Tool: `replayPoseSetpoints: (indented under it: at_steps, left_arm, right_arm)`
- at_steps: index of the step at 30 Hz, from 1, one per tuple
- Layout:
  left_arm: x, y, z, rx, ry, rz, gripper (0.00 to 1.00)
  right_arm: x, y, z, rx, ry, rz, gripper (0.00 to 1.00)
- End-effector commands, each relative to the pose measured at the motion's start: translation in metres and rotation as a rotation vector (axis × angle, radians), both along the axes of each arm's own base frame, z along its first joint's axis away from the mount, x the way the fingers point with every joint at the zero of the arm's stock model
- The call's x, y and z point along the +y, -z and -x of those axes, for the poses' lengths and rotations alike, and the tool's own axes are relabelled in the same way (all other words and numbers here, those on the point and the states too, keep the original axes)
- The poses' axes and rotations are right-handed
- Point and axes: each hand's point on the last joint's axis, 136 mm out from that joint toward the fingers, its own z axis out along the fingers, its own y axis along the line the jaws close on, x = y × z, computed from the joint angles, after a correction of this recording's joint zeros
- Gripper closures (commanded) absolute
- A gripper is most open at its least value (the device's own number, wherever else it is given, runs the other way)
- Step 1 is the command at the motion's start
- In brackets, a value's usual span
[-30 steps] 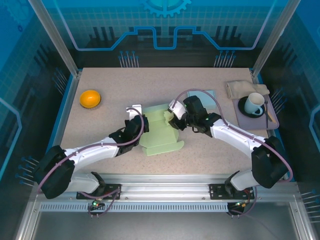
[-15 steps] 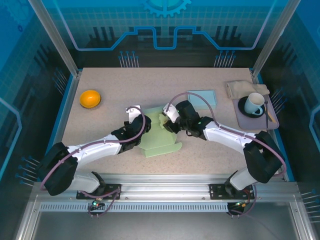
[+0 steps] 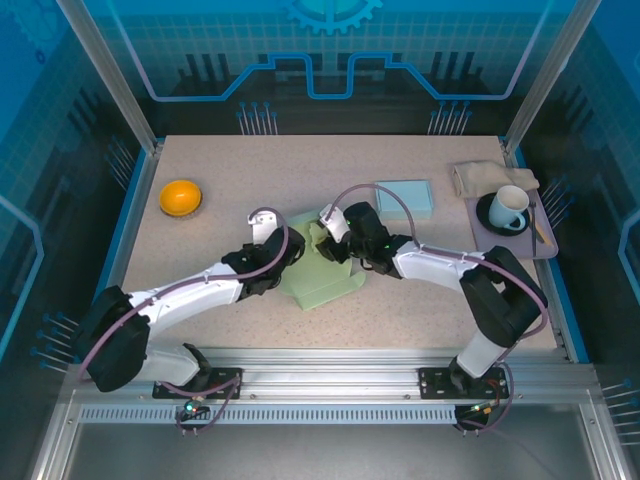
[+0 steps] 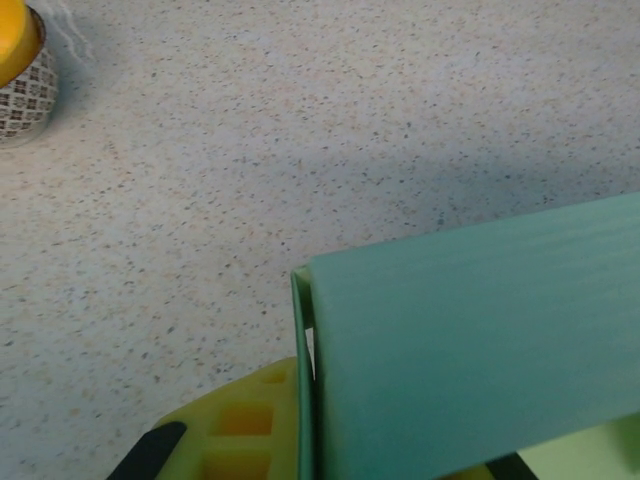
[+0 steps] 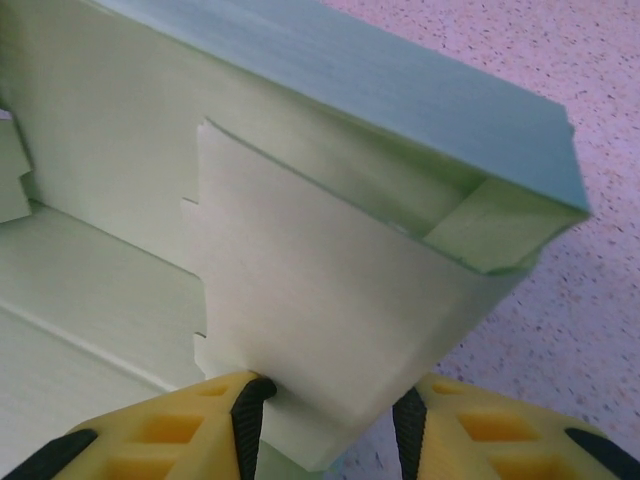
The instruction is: Fold the paper box
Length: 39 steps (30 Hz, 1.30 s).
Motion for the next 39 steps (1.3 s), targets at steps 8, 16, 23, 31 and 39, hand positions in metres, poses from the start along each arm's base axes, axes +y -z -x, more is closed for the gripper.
replayPoseSetpoints:
  at_steps: [8, 16, 23, 31, 39]
  left_arm:
    - [-0.016, -0.008, 0.019, 0.180, 0.063, -0.035, 0.90]
    - [-0.015, -0.011, 0.025, 0.217, 0.077, -0.051, 0.89]
    - [-0.012, -0.006, 0.024, 0.236, 0.067, -0.088, 0.88]
    - [0.000, 0.010, 0.021, 0.272, 0.027, -0.211, 0.89]
    - [0.004, 0.017, 0.024, 0.281, 0.003, -0.220, 0.89]
  right_arm:
    - [0.015, 0.009, -0.035, -0.039, 0.171, -0.159, 0.64]
    - [0.026, 0.015, -0.031, -0.056, 0.095, -0.186, 0.63]
    - [0.010, 0.030, -0.032, -0.011, 0.173, -0.153, 0.70]
    - [-0.048, 0.063, -0.038, 0.096, 0.485, 0.034, 0.77]
    - [-0.113, 0.091, -0.032, 0.251, 0.842, 0.177, 0.77]
